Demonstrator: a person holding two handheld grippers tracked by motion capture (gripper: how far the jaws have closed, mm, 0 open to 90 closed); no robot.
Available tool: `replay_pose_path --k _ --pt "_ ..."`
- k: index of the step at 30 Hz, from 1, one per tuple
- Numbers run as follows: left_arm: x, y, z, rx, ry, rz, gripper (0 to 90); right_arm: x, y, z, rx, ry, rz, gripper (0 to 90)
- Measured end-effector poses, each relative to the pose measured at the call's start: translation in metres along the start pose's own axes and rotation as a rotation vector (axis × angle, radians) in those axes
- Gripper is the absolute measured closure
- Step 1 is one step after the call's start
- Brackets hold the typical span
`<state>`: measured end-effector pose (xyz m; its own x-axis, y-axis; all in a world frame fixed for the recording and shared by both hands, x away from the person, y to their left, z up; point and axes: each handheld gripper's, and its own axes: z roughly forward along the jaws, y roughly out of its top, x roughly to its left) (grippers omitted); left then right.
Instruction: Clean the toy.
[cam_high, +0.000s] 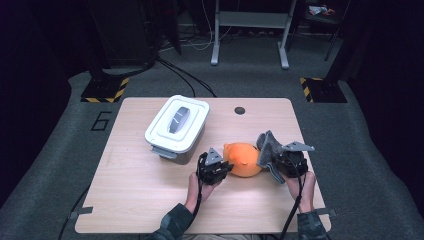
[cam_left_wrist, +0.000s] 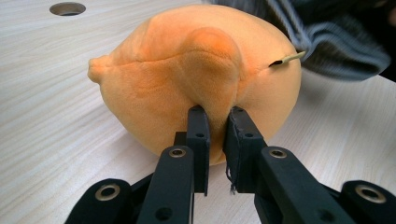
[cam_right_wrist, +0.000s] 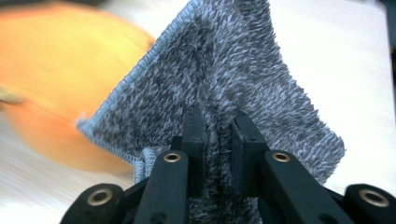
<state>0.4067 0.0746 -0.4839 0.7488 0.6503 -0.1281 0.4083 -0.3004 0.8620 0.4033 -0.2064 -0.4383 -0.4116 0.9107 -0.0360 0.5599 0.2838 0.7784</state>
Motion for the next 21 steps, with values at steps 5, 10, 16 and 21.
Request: replay_pose_path --k 5,10,16,21 --pt "-0.001 0.0 0.0 -0.002 -0.001 0.005 80.4 0.026 0.019 -0.011 -0.059 0.059 -0.066 77.8" --pt "0.0 0.0 -0.001 0.002 0.007 0.016 78.1 0.04 0.022 0.012 0.001 0.068 -0.126 77.7" --pt "-0.003 -0.001 -0.003 -0.01 0.061 0.071 48.7 0.034 0.024 0.018 0.006 0.088 -0.089 77.7" --pt "-0.005 0.0 0.004 0.024 0.079 0.112 40.4 0.032 0.029 0.021 0.008 0.093 -0.083 77.7"
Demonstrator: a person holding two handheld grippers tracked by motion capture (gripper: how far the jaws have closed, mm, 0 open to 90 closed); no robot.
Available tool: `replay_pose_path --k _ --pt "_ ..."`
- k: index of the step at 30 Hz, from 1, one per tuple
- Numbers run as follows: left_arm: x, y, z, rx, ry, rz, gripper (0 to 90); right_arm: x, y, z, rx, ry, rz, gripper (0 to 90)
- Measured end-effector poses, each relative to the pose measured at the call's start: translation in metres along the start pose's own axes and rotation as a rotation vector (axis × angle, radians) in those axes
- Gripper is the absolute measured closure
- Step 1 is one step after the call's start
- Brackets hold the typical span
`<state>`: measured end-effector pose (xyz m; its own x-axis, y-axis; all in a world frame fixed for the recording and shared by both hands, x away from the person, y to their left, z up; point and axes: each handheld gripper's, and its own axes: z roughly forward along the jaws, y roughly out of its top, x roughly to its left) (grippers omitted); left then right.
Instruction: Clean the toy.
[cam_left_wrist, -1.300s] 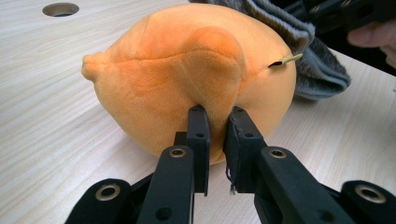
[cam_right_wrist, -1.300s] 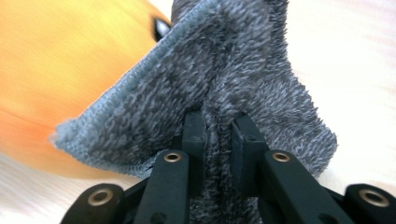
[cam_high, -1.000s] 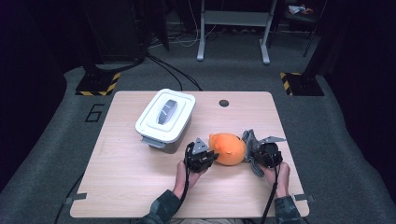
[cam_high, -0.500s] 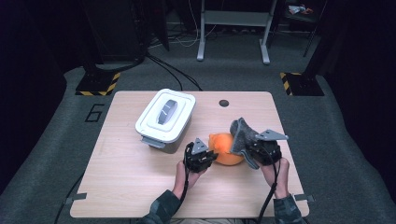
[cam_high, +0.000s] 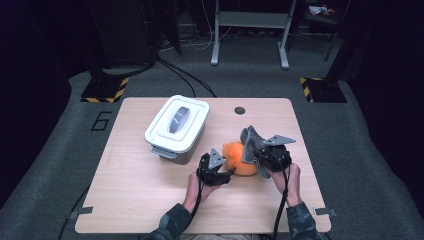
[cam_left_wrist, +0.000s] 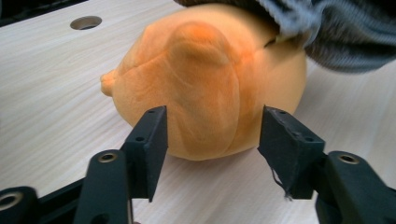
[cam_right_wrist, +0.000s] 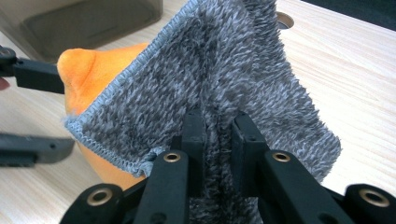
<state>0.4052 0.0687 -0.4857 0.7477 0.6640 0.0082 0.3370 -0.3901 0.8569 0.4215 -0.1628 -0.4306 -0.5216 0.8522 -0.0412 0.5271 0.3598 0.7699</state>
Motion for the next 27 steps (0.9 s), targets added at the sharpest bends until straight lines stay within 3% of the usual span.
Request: replay_pose_path --k 3,9,13,16,22,27 --pt "-0.002 -0.001 0.007 0.011 0.007 0.025 41.9 -0.002 0.002 0.002 0.0 0.011 0.005 77.7" --pt "-0.002 0.0 0.011 0.016 0.024 0.041 67.9 -0.003 0.002 0.005 -0.012 0.024 0.022 77.7" --pt "-0.004 0.001 0.009 0.003 0.048 0.04 76.6 -0.003 0.003 0.0 -0.04 0.022 0.034 77.7" --pt "-0.005 0.002 0.007 -0.009 0.026 0.007 79.7 0.001 0.006 -0.007 -0.069 0.021 0.031 77.7" --pt "-0.005 0.011 0.001 -0.034 -0.024 -0.074 81.4 0.017 0.013 -0.025 -0.11 0.053 -0.02 77.7" --pt "-0.007 0.015 -0.001 -0.03 -0.036 -0.094 81.4 0.033 0.016 -0.024 -0.099 0.088 -0.063 77.5"
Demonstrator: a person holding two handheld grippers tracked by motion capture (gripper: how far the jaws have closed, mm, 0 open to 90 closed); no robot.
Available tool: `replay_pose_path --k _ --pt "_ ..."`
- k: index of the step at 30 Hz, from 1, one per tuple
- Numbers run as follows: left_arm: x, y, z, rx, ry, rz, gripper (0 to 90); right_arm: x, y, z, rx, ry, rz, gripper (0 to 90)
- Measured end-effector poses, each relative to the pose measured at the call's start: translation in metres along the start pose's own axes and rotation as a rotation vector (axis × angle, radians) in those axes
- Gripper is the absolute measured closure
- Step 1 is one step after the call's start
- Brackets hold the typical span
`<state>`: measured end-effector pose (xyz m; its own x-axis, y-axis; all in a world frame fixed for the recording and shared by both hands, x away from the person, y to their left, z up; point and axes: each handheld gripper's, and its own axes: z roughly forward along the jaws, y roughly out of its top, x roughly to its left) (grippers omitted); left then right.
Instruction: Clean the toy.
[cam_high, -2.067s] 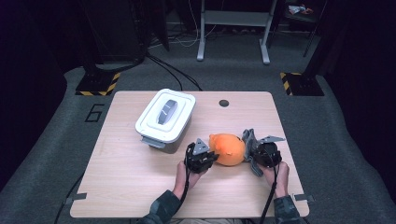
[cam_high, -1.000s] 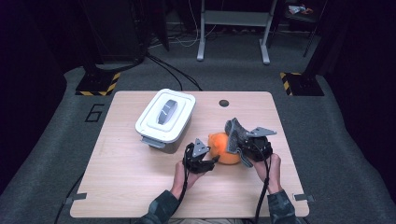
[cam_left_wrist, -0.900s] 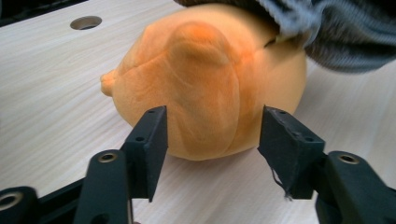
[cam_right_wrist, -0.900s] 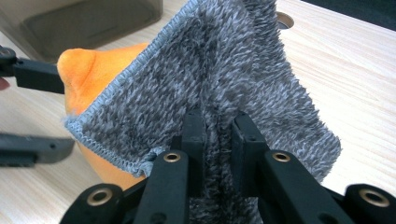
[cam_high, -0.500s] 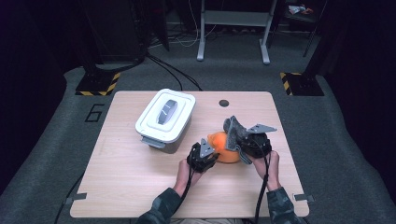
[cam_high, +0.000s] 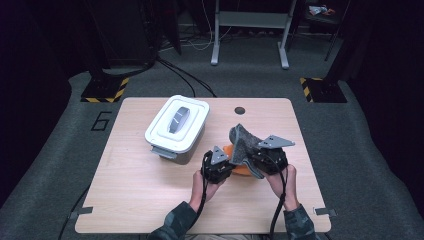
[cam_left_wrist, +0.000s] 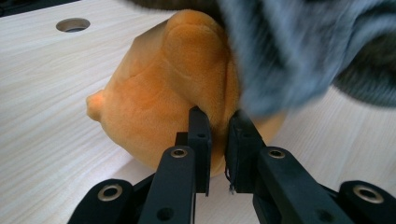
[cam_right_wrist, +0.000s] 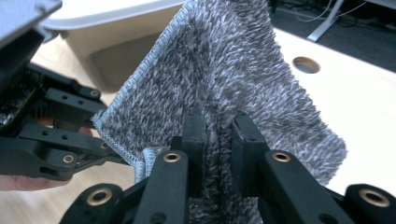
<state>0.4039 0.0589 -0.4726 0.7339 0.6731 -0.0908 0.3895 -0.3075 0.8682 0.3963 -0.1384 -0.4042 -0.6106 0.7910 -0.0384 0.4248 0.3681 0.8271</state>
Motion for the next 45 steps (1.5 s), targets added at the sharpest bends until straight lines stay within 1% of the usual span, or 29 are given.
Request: replay_pose_path --k 2,3,5,6,9,10,11,13,14,15,17,18,20,21,22,24,25,28,29,34,36,37,38,39,41,44,45 --pt "0.002 -0.002 0.001 0.009 -0.004 -0.013 81.3 0.002 -0.002 0.009 0.022 -0.011 -0.01 77.5" --pt "0.003 -0.003 0.002 0.008 -0.002 -0.013 81.3 0.002 -0.003 0.012 0.021 -0.007 -0.015 77.5" --pt "0.005 -0.004 0.002 0.009 -0.009 -0.028 81.2 0.003 -0.004 0.014 0.024 -0.007 -0.011 77.7" --pt "0.007 -0.004 0.002 0.013 -0.009 -0.024 81.2 0.002 -0.004 0.015 0.028 -0.012 -0.02 77.7" --pt "0.009 -0.005 0.003 0.018 -0.013 -0.036 81.2 0.002 -0.004 0.015 0.031 -0.018 -0.021 77.8" --pt "0.01 -0.005 0.003 0.013 -0.012 -0.039 81.2 0.001 -0.005 0.015 0.032 -0.023 -0.012 77.8" --pt "0.01 -0.005 0.003 0.014 -0.02 -0.052 81.2 0.0 -0.005 0.015 0.028 -0.021 -0.015 77.8" --pt "0.011 -0.006 0.003 0.014 -0.022 -0.052 81.2 -0.002 -0.007 0.015 0.031 -0.023 -0.006 77.8" --pt "0.012 -0.006 0.003 0.018 -0.021 -0.046 81.2 -0.003 -0.008 0.014 0.032 -0.027 0.001 77.8" --pt "0.012 -0.006 0.003 0.016 -0.017 -0.047 81.2 -0.005 -0.008 0.014 0.031 -0.031 -0.005 77.8" --pt "0.013 -0.006 0.003 0.014 -0.022 -0.06 81.1 -0.007 -0.01 0.013 0.036 -0.051 0.002 77.8" --pt "0.014 -0.006 0.003 0.017 -0.02 -0.059 81.1 -0.009 -0.011 0.013 0.039 -0.055 0.002 77.8" --pt "0.014 -0.007 0.003 0.014 -0.029 -0.072 81.1 -0.012 -0.013 0.012 0.042 -0.06 0.01 77.8" --pt "0.014 -0.007 0.003 0.015 -0.026 -0.065 81.1 -0.014 -0.014 0.012 0.042 -0.06 0.012 77.8" --pt "0.015 -0.007 0.003 0.017 -0.035 -0.073 81.1 -0.016 -0.016 0.012 0.044 -0.064 0.017 77.8" --pt "0.016 -0.008 0.003 0.016 -0.037 -0.08 81.0 -0.019 -0.019 0.011 0.05 -0.07 0.034 77.8" --pt "0.017 -0.008 0.003 0.018 -0.045 -0.09 81.0 -0.021 -0.02 0.011 0.053 -0.077 0.041 77.9" --pt "0.019 -0.009 0.003 0.015 -0.045 -0.098 80.9 -0.029 -0.025 0.01 0.055 -0.076 0.071 77.9" --pt "0.019 -0.009 0.003 0.015 -0.046 -0.1 80.9 -0.03 -0.027 0.011 0.059 -0.085 0.077 77.9" --pt "0.019 -0.009 0.003 0.018 -0.044 -0.095 80.8 -0.04 -0.034 0.012 0.074 -0.097 0.11 77.8" --pt "0.02 -0.009 0.003 0.019 -0.047 -0.1 80.7 -0.044 -0.037 0.013 0.085 -0.105 0.124 77.8" --pt "0.02 -0.009 0.003 0.018 -0.05 -0.106 80.7 -0.047 -0.039 0.014 0.078 -0.107 0.123 77.8" --pt "0.02 -0.009 0.003 0.018 -0.05 -0.107 80.6 -0.048 -0.04 0.014 0.088 -0.114 0.127 77.7" --pt "0.02 -0.009 0.003 0.019 -0.047 -0.099 80.6 -0.049 -0.042 0.015 0.094 -0.123 0.129 77.7" --pt "0.021 -0.009 0.003 0.019 -0.047 -0.103 80.6 -0.052 -0.046 0.017 0.113 -0.135 0.137 77.7" --pt "0.021 -0.009 0.003 0.02 -0.046 -0.098 80.6 -0.056 -0.052 0.021 0.13 -0.136 0.151 77.6" --pt "0.02 -0.009 0.003 0.019 -0.046 -0.098 80.6 -0.057 -0.054 0.024 0.133 -0.139 0.167 77.7"
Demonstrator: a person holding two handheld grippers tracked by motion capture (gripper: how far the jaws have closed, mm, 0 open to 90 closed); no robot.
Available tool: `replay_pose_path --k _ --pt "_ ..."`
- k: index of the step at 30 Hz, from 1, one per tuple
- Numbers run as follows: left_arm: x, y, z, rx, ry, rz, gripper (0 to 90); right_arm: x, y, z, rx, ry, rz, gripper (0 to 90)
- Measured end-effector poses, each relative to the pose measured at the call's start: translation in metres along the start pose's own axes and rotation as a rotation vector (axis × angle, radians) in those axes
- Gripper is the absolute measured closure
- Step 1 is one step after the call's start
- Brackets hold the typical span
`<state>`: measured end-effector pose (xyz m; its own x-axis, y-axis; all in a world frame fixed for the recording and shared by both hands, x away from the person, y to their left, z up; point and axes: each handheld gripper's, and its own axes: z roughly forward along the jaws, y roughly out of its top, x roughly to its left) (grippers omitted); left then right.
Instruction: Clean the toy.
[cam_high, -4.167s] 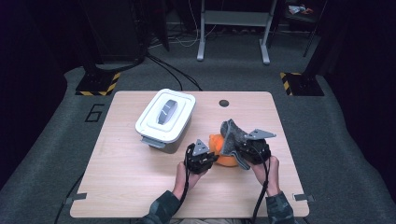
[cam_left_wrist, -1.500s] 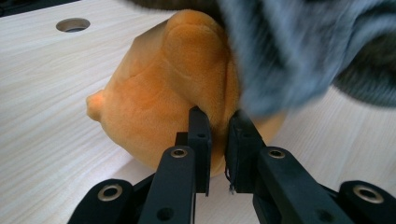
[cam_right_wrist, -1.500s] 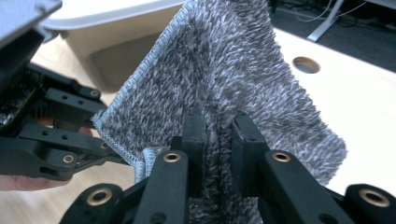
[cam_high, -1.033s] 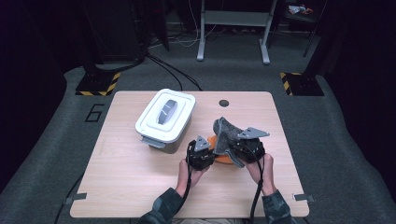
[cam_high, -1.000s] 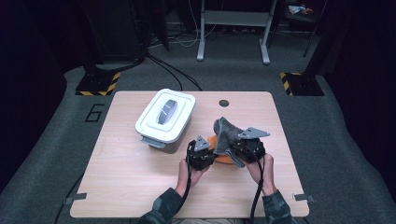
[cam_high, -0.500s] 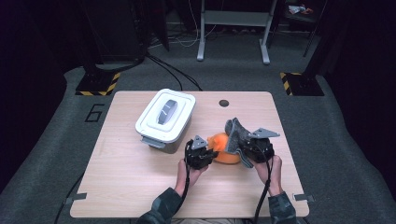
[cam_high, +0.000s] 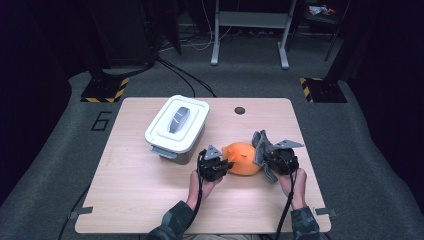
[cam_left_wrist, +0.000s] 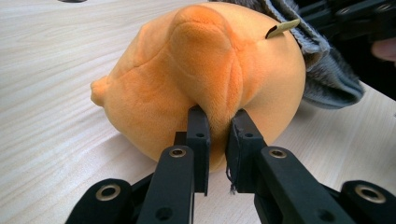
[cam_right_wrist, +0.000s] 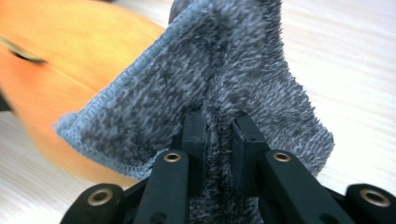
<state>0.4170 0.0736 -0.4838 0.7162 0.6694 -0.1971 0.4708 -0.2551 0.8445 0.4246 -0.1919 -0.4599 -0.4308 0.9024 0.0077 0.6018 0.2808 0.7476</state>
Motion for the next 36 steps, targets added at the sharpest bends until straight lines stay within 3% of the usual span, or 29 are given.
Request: replay_pose_path --k 6,9,12,16,21,24,30,36 --pt "0.0 0.0 0.0 -0.002 -0.004 -0.01 80.4 -0.007 -0.006 0.016 0.052 -0.008 0.031 77.6" --pt "0.0 -0.001 0.0 -0.002 -0.005 -0.01 80.3 -0.008 -0.01 0.027 0.102 -0.035 -0.001 77.5" --pt "0.001 -0.001 0.0 -0.003 -0.004 -0.01 80.2 -0.009 -0.014 0.033 0.125 -0.026 0.024 77.4" --pt "0.001 -0.001 -0.001 0.003 0.006 -0.001 80.0 -0.01 -0.01 0.025 0.098 -0.036 0.033 77.4" --pt "0.002 -0.002 -0.001 0.0 0.007 -0.016 79.9 -0.008 0.001 0.001 0.022 -0.062 0.005 77.6" --pt "0.002 -0.002 0.0 0.0 0.012 -0.005 79.9 -0.003 0.01 -0.015 -0.027 -0.064 -0.025 77.6" --pt "0.002 -0.002 0.0 0.004 0.016 0.002 79.9 0.018 0.027 -0.033 -0.099 -0.021 -0.083 77.6" --pt "0.0 -0.001 0.001 0.004 0.018 0.007 79.9 0.049 0.045 -0.049 -0.157 0.065 -0.149 77.6"
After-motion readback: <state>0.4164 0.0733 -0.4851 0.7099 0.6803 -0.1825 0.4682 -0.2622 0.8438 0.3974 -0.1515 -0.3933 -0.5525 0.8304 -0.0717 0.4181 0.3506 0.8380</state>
